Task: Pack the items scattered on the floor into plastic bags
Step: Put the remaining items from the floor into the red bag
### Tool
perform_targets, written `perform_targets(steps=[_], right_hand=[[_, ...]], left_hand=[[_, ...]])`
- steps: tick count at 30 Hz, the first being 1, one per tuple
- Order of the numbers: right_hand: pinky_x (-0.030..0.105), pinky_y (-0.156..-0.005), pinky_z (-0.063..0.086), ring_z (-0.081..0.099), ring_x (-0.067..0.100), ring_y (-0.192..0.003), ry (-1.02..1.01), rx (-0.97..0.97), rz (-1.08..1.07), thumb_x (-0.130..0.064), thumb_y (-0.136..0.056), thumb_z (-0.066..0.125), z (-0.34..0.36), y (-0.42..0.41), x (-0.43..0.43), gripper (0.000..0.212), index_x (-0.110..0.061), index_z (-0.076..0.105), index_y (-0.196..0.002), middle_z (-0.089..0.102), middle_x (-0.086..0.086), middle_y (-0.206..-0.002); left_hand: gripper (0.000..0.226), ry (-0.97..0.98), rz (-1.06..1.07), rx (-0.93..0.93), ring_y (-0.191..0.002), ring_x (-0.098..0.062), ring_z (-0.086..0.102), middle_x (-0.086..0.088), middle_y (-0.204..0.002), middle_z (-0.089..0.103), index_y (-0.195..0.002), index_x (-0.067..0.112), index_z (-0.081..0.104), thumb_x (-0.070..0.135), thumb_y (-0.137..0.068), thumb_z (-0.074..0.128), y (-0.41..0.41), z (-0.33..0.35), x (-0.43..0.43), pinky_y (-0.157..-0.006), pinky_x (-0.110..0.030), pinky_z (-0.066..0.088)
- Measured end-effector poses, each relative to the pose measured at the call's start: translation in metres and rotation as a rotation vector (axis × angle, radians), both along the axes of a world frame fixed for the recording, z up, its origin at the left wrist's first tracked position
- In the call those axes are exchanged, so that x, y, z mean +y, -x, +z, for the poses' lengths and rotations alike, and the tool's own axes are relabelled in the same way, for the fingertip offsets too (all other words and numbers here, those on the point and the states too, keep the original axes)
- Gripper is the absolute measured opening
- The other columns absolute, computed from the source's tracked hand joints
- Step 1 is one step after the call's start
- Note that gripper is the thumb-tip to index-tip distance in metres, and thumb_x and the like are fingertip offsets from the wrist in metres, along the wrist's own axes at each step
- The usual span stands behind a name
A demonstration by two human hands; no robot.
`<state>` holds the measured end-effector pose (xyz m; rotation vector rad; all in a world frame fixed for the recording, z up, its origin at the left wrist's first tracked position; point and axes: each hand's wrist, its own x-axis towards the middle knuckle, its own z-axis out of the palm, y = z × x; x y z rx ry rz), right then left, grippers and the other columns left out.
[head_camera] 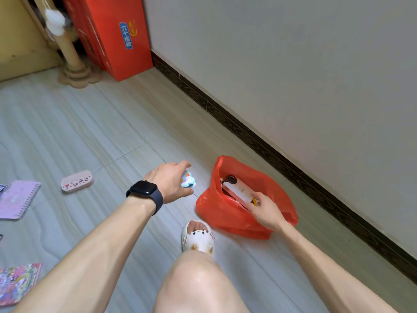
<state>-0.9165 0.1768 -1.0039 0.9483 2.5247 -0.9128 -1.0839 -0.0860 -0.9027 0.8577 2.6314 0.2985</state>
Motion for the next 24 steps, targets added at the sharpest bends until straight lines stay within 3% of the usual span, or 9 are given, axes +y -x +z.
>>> perform_targets(steps=[3,6,10,15,19,21,24], right_hand=[[0.039,-0.091,0.052,0.069,0.011,-0.103,0.467,0.261,-0.115,-0.047,-0.096,0.058,0.05,0.016,-0.051,0.038,-0.026,0.059,-0.127,0.066,-0.006,-0.125],[0.034,-0.082,0.056,0.073,0.018,-0.097,0.811,0.313,-0.131,-0.045,-0.096,0.059,0.076,0.031,-0.086,0.034,-0.028,0.058,-0.125,0.074,0.003,-0.112],[0.027,-0.075,0.053,0.075,0.021,-0.091,0.844,0.356,-0.136,-0.033,-0.091,0.07,0.083,0.045,-0.107,0.037,-0.021,0.063,-0.125,0.077,0.006,-0.102],[0.036,-0.084,0.056,0.073,0.02,-0.081,0.859,0.37,-0.164,-0.024,-0.087,0.076,0.077,0.049,-0.111,0.027,-0.017,0.07,-0.112,0.077,0.009,-0.094],[0.023,-0.071,0.055,0.071,0.011,-0.074,0.759,0.408,-0.24,-0.019,-0.087,0.076,0.068,0.046,-0.108,0.023,-0.016,0.072,-0.109,0.077,0.004,-0.084],[0.025,-0.073,0.057,0.072,0.012,-0.077,0.701,0.441,-0.334,-0.02,-0.087,0.075,0.055,0.041,-0.096,0.023,-0.019,0.072,-0.11,0.077,0.002,-0.086],[0.031,-0.074,0.058,0.071,0.02,-0.083,0.651,0.498,-0.674,-0.014,-0.088,0.07,0.024,0.034,-0.065,0.023,-0.019,0.066,-0.11,0.073,0.005,-0.097]], left_hand=[[0.086,-0.095,-0.028,-0.02,-0.116,-0.026,0.055,0.005,-0.13,0.058,-0.145,0.034,0.028,0.051,-0.074,0.073,-0.014,0.009,0.008,-0.088,-0.04,0.051],[0.091,-0.136,-0.066,-0.017,-0.116,-0.025,0.053,0.009,-0.127,0.059,-0.146,0.037,0.023,0.05,-0.073,0.076,-0.025,0.013,0.012,-0.086,-0.04,0.051],[0.087,-0.107,-0.101,0.019,-0.117,-0.023,0.047,0.012,-0.129,0.057,-0.146,0.036,0.022,0.05,-0.077,0.072,-0.031,0.011,0.007,-0.085,-0.036,0.048],[0.084,-0.067,-0.123,0.018,-0.124,-0.021,0.045,0.011,-0.136,0.052,-0.147,0.034,0.024,0.049,-0.079,0.071,-0.031,0.009,0.0,-0.09,-0.034,0.043],[0.082,-0.021,-0.144,0.033,-0.126,-0.022,0.045,0.003,-0.134,0.051,-0.148,0.029,0.025,0.049,-0.081,0.069,-0.031,0.004,0.002,-0.095,-0.035,0.042],[0.08,0.044,-0.148,0.052,-0.123,-0.024,0.048,0.0,-0.128,0.054,-0.148,0.025,0.023,0.048,-0.084,0.066,-0.03,0.001,0.003,-0.093,-0.037,0.043],[0.064,0.154,-0.134,0.054,-0.118,-0.025,0.05,-0.002,-0.122,0.055,-0.143,0.021,0.03,0.043,-0.09,0.058,-0.026,-0.007,0.002,-0.09,-0.037,0.043]])
